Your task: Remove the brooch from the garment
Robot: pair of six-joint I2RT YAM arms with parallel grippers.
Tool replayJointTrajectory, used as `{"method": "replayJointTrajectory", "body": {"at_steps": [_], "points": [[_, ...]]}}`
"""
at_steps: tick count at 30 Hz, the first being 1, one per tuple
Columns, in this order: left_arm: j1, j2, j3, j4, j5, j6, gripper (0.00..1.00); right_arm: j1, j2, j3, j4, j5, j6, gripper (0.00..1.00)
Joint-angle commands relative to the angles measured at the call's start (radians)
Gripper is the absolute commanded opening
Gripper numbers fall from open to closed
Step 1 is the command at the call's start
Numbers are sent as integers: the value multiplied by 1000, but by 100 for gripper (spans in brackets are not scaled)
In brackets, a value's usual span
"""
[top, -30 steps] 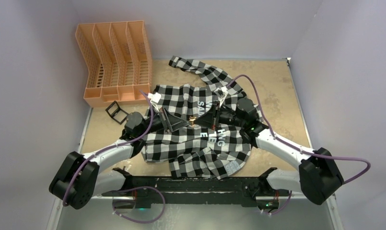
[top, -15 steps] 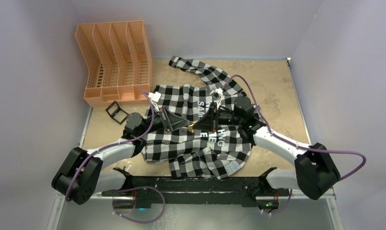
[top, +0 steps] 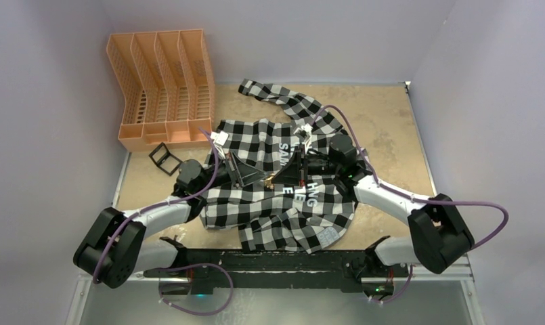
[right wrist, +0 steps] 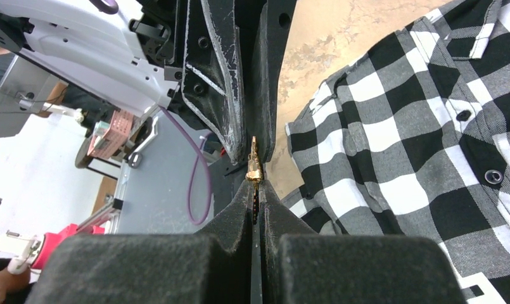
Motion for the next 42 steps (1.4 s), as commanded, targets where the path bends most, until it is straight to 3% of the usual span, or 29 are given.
{"method": "replayJointTrajectory", "body": {"at_steps": [1, 5, 10, 14, 20, 22, 34, 42], "points": [[-2, 10, -4, 48, 37, 3, 15, -5, 9, 41, 73, -48, 25, 0], [-5, 13, -7, 44, 38, 3, 14, -8, 16, 44, 82, -55, 35, 0], [-6, 3, -6, 44, 37, 4, 0, -15, 27, 38, 101, -65, 52, 0], [-6, -3, -7, 30, 17, -4, 0, -18, 37, 33, 131, -58, 70, 0], [-5, -18, -34, -76, -147, -52, 0, -21, 33, 15, 156, 3, 86, 37], [-6, -13, -56, -73, -202, -94, 0, -22, 28, 4, 155, 23, 87, 45], [-5, 15, -142, 67, -412, -285, 0, -20, 4, -89, 185, 118, 121, 71], [-6, 23, -132, 108, -452, -308, 0, -2, 41, -97, 231, 86, 173, 73]]}}
